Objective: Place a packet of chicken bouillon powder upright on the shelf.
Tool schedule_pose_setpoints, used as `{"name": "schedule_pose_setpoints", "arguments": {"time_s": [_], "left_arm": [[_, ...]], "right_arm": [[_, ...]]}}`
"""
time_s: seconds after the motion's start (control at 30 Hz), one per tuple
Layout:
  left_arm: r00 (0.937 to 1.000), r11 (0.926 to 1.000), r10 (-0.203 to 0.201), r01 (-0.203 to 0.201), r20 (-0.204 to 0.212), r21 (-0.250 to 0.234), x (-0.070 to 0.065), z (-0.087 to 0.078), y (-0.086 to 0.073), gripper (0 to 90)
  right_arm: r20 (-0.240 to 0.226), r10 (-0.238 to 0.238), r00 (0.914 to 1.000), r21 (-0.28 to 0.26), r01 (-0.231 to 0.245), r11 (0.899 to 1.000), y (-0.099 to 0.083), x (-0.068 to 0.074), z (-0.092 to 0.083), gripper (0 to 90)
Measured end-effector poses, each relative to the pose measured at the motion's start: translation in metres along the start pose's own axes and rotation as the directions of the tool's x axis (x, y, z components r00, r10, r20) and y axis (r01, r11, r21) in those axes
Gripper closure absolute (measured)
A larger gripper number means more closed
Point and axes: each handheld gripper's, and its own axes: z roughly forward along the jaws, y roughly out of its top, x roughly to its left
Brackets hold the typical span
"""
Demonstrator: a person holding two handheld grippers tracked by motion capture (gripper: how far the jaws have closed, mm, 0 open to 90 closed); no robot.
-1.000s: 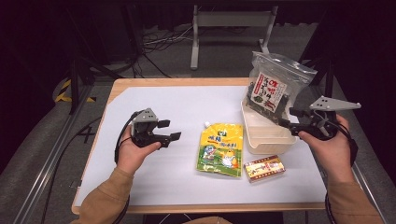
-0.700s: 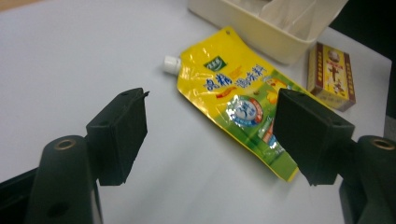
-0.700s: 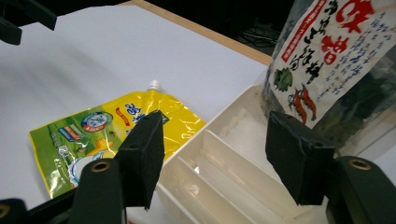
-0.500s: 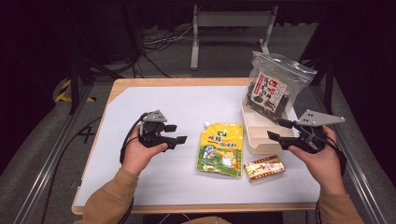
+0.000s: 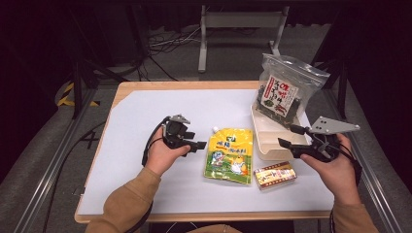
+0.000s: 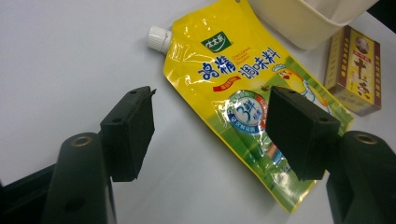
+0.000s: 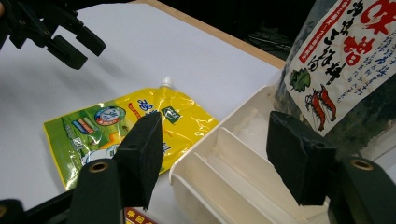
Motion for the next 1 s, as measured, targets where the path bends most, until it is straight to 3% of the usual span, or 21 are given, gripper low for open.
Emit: {"name": "schedule_pose_setpoints", "arguments": {"time_s": [0.03, 0.1, 0.2, 0.27, 0.67, 0.9, 1.0], "left_arm": [[1.0000, 1.0000, 0.000, 0.000, 0.000, 0.000, 0.000, 0.000, 0.000, 30.5], [0.9977, 0.9979, -0.063, 0.064, 0.023, -0.010, 0.001, 0.007, -0.001, 28.2], [0.9962, 0.9957, -0.087, 0.087, 0.000, -0.031, 0.004, 0.014, -0.003, 25.7], [0.9927, 0.9928, -0.119, 0.119, 0.019, -0.010, 0.006, 0.022, -0.004, 24.9], [0.9894, 0.9894, -0.145, 0.145, 0.011, 0.010, 0.008, 0.039, -0.001, 15.3], [0.9880, 0.9862, -0.154, 0.154, 0.005, 0.062, 0.006, 0.051, 0.000, 12.9], [0.9837, 0.9814, -0.180, 0.179, 0.008, 0.070, 0.005, 0.056, 0.000, 11.7]], "right_arm": [[0.003, -0.001, 1.0000, 0.000, 0.001, 1.000, 0.000, 0.000, -0.001, 36.4], [0.007, -0.005, 1.0000, 0.000, 0.005, 1.000, 0.000, 0.000, -0.001, 36.4], [0.011, -0.006, 0.9999, -0.008, 0.006, 1.000, -0.001, -0.001, -0.004, 36.4], [0.017, -0.008, 0.9998, -0.011, 0.008, 1.000, -0.001, -0.001, -0.005, 36.4], [0.037, -0.016, 0.9992, -0.012, 0.017, 1.000, -0.002, -0.002, -0.006, 36.1], [0.047, -0.021, 0.9987, -0.013, 0.022, 1.000, -0.002, -0.002, -0.007, 36.1], [0.051, -0.024, 0.9984, -0.014, 0.025, 1.000, -0.002, -0.002, -0.008, 36.1]]}}
